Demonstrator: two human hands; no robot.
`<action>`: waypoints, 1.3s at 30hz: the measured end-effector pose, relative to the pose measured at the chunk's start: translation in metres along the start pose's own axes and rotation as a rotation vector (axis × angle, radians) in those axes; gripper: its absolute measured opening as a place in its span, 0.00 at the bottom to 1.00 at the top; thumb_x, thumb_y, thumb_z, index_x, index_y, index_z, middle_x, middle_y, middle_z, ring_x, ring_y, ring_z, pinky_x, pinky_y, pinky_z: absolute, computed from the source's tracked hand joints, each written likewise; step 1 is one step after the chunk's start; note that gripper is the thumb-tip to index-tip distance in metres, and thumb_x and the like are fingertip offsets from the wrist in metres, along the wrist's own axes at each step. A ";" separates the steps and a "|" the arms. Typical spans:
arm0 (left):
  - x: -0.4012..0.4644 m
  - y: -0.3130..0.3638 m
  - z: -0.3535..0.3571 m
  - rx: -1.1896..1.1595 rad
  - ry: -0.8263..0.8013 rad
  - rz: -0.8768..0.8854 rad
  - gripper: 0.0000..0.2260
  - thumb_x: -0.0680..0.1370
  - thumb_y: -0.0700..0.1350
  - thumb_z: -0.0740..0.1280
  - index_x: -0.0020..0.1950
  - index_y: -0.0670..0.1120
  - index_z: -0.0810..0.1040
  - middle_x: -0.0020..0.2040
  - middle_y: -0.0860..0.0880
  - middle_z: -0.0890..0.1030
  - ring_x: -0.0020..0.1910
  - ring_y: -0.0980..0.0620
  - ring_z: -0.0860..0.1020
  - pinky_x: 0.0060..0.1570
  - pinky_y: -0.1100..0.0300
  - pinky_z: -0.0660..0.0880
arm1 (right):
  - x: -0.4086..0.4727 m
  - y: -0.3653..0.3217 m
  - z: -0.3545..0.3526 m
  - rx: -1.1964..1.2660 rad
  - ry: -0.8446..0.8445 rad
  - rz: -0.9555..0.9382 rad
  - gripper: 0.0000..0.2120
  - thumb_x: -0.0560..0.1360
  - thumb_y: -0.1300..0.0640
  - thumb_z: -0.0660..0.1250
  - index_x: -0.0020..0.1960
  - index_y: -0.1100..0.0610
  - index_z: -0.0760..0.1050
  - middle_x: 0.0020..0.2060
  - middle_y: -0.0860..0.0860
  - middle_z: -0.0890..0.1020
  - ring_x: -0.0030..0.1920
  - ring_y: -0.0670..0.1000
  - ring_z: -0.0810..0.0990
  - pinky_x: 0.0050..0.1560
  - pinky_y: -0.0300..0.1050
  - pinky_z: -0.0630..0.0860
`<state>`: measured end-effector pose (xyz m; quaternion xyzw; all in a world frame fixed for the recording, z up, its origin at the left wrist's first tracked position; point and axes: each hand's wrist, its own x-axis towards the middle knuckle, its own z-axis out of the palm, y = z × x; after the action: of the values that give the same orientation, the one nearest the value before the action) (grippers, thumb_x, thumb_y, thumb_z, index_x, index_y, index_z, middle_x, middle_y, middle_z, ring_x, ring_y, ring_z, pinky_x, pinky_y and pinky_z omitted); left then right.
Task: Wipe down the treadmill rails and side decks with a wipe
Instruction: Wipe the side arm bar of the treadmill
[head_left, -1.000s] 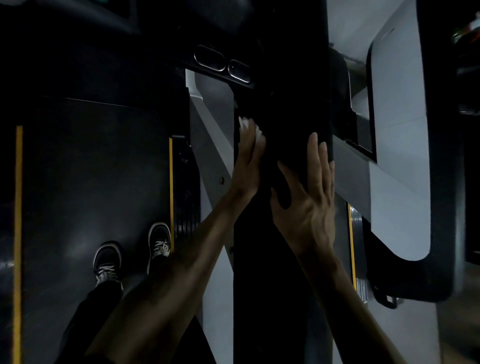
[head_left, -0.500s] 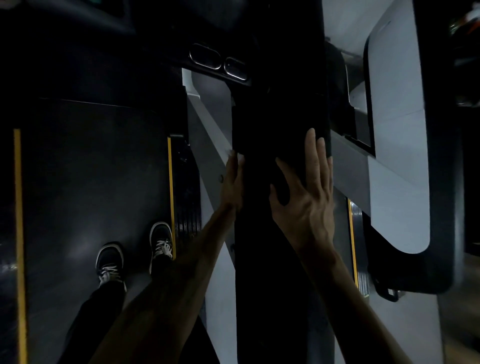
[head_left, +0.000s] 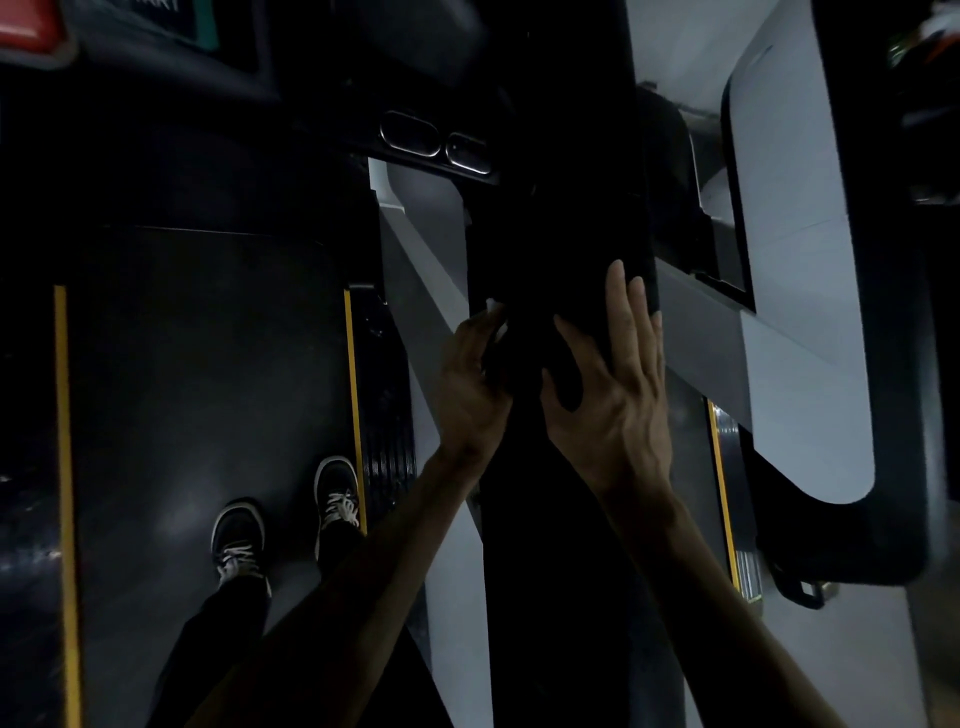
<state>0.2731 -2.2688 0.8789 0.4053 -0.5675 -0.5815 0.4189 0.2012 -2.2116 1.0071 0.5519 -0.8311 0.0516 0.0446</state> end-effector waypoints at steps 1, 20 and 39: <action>0.001 0.001 -0.002 0.009 -0.015 0.045 0.19 0.81 0.40 0.71 0.72 0.46 0.75 0.67 0.53 0.77 0.66 0.51 0.78 0.60 0.45 0.80 | 0.000 0.000 0.000 0.009 0.000 -0.003 0.26 0.79 0.49 0.63 0.76 0.55 0.72 0.82 0.61 0.56 0.82 0.63 0.51 0.81 0.64 0.52; 0.015 0.048 -0.050 0.373 -0.265 0.185 0.24 0.79 0.51 0.59 0.75 0.49 0.74 0.71 0.49 0.75 0.71 0.48 0.72 0.66 0.51 0.75 | -0.002 0.003 -0.002 0.059 0.103 -0.112 0.25 0.80 0.48 0.66 0.73 0.57 0.73 0.79 0.59 0.66 0.80 0.62 0.61 0.79 0.65 0.58; -0.040 0.087 -0.119 0.791 -0.256 0.261 0.26 0.76 0.33 0.71 0.73 0.46 0.75 0.69 0.49 0.76 0.62 0.50 0.73 0.58 0.58 0.73 | -0.047 -0.032 -0.007 0.110 0.065 -0.195 0.30 0.77 0.47 0.61 0.75 0.61 0.71 0.72 0.58 0.73 0.73 0.59 0.71 0.79 0.58 0.61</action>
<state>0.4008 -2.2697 0.9628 0.3841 -0.8405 -0.3070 0.2279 0.2485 -2.1804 1.0091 0.6298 -0.7675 0.1102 0.0461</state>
